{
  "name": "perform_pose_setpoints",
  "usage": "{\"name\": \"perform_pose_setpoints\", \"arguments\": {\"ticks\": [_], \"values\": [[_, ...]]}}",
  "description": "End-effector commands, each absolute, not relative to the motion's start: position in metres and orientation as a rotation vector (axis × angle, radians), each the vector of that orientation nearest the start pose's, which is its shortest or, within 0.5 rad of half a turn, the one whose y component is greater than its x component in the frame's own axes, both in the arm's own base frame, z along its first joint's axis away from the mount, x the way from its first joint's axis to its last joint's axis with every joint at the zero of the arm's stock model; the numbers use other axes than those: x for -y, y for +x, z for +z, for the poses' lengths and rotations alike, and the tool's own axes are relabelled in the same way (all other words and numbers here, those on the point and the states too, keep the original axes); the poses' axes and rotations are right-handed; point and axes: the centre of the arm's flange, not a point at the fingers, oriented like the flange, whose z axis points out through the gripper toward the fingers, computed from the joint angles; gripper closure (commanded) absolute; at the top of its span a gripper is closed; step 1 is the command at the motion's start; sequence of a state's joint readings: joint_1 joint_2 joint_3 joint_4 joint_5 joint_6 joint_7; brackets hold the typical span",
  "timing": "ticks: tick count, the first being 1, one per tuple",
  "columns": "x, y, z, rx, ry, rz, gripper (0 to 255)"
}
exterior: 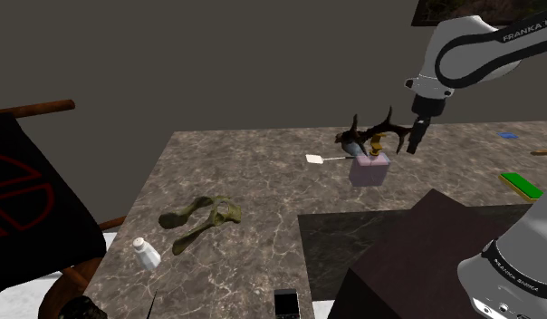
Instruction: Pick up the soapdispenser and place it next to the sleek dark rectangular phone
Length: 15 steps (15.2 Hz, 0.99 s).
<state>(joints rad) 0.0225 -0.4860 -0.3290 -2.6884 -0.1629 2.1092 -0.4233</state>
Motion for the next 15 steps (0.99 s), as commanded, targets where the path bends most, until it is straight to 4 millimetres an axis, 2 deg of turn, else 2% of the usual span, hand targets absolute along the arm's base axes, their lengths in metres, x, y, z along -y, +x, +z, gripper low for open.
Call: {"name": "perform_pose_setpoints", "arguments": {"ticks": [1,9,15], "values": [[0.120,0.363,0.342,0.495,-3.068,0.065,0],[0.158,0.412,0.267,0.746,-3.040,-0.018,0],[0.157,0.413,0.235,0.746,-3.040,-0.018,0]]}}
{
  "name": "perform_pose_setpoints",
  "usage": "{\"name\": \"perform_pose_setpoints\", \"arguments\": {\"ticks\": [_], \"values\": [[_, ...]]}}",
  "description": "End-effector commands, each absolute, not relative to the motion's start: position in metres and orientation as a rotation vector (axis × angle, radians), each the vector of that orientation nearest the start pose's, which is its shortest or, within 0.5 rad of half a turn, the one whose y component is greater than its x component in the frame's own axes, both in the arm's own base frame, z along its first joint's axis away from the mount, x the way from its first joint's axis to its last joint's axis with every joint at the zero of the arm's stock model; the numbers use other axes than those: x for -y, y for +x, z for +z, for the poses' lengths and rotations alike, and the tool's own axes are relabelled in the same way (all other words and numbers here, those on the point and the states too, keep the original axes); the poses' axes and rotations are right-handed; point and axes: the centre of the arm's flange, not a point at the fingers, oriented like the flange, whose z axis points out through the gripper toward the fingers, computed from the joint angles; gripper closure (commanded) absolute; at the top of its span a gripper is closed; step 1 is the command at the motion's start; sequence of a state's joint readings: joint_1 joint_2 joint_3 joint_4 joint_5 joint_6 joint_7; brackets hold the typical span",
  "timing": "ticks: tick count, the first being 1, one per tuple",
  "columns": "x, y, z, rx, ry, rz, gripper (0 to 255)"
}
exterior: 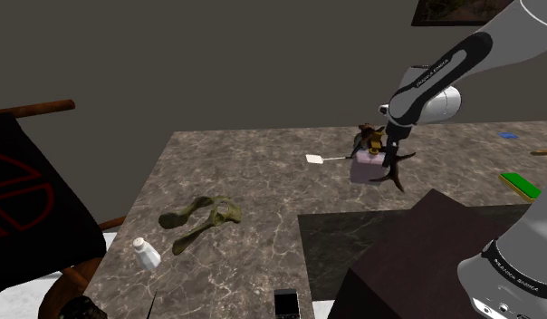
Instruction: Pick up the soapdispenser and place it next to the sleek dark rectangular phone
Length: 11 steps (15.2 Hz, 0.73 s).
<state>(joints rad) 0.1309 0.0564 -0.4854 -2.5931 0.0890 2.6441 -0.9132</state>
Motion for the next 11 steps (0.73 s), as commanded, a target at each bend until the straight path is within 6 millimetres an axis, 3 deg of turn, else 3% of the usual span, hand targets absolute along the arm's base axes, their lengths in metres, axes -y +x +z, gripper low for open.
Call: {"name": "perform_pose_setpoints", "arguments": {"ticks": [1,9,10,11], "values": [[0.1574,0.4127,0.2300,0.746,-3.040,-0.018,0],[0.1573,0.4127,0.2269,0.746,-3.040,-0.018,0],[0.1574,0.4127,0.2269,0.746,-3.040,-0.018,255],[0.1574,0.4127,0.2269,0.746,-3.040,-0.018,255]]}}
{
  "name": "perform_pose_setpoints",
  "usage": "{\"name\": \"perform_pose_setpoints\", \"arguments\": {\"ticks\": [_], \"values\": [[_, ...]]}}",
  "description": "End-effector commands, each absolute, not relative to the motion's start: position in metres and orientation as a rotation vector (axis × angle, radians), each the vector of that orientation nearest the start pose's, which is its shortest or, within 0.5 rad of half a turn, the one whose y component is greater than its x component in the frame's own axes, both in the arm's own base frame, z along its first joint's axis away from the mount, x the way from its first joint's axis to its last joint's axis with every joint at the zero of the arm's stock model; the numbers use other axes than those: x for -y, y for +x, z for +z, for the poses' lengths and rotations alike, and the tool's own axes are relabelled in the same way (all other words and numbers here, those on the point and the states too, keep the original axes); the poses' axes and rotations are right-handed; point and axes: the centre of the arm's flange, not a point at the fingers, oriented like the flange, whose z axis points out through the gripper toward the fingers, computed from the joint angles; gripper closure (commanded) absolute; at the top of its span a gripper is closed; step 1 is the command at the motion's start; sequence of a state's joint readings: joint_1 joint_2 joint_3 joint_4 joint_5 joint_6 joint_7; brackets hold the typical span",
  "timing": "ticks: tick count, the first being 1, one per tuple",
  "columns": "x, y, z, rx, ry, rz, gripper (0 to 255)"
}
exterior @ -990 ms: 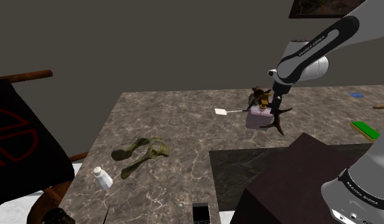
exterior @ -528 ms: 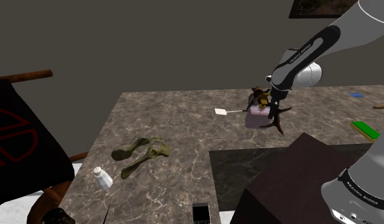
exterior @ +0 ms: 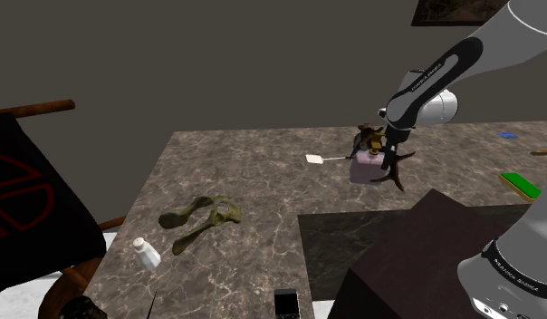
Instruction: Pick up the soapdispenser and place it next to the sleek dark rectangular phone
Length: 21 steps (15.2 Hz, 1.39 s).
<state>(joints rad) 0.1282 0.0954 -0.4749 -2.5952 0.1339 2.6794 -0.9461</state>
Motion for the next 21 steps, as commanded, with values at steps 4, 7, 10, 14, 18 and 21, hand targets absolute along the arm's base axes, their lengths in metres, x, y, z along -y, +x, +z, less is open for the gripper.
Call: {"name": "perform_pose_setpoints", "arguments": {"ticks": [4,7,10,14,18,21], "values": [[0.157,0.413,0.227,0.746,-3.040,-0.018,255],[0.157,0.413,0.227,0.746,-3.040,-0.018,255],[0.157,0.413,0.237,0.746,-3.040,-0.018,255],[0.157,0.413,0.259,0.746,-3.040,-0.018,255],[0.157,0.413,0.280,0.746,-3.040,-0.018,255],[0.157,0.413,0.296,0.746,-3.040,-0.018,255]]}}
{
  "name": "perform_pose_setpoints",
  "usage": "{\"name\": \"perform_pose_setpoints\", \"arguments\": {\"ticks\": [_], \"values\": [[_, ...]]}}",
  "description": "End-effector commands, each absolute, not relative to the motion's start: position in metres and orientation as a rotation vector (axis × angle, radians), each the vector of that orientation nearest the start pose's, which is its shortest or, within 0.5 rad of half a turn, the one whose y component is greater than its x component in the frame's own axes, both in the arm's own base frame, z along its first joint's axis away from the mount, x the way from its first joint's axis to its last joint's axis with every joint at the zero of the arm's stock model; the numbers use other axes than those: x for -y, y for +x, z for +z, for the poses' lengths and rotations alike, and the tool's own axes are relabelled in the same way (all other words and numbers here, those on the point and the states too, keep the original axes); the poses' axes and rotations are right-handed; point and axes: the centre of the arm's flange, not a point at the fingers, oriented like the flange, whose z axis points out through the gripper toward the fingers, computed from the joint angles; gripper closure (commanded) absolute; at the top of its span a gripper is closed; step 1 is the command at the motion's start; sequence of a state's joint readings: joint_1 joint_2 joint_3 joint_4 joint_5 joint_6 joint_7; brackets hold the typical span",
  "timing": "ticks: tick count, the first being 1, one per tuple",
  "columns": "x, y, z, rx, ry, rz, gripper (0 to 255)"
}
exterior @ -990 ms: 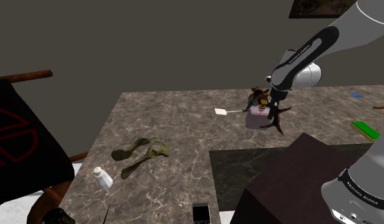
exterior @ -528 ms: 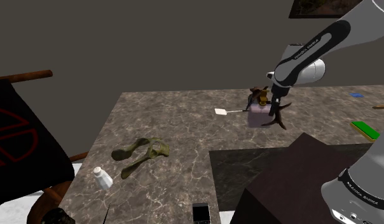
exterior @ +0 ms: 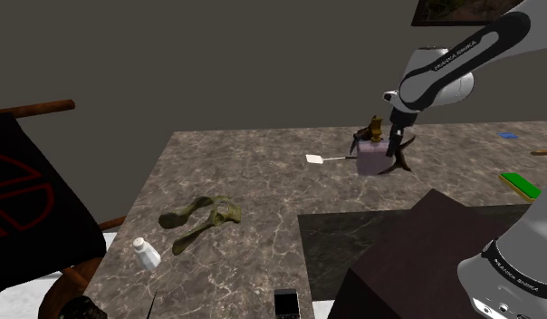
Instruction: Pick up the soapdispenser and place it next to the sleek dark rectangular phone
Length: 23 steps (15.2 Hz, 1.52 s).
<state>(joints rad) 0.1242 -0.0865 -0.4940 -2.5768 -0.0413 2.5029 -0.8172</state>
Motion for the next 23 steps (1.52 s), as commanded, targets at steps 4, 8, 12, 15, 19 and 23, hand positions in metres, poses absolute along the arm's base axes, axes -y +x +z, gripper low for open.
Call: {"name": "perform_pose_setpoints", "arguments": {"ticks": [4,8,12,15,19,23], "values": [[0.157,0.413,0.317,0.746,-3.040,-0.018,255],[0.157,0.413,0.338,0.746,-3.040,-0.018,255],[0.157,0.413,0.359,0.746,-3.040,-0.018,255],[0.157,0.413,0.375,0.746,-3.040,-0.018,255],[0.157,0.413,0.396,0.746,-3.040,-0.018,255],[0.157,0.413,0.417,0.746,-3.040,-0.018,255]]}}
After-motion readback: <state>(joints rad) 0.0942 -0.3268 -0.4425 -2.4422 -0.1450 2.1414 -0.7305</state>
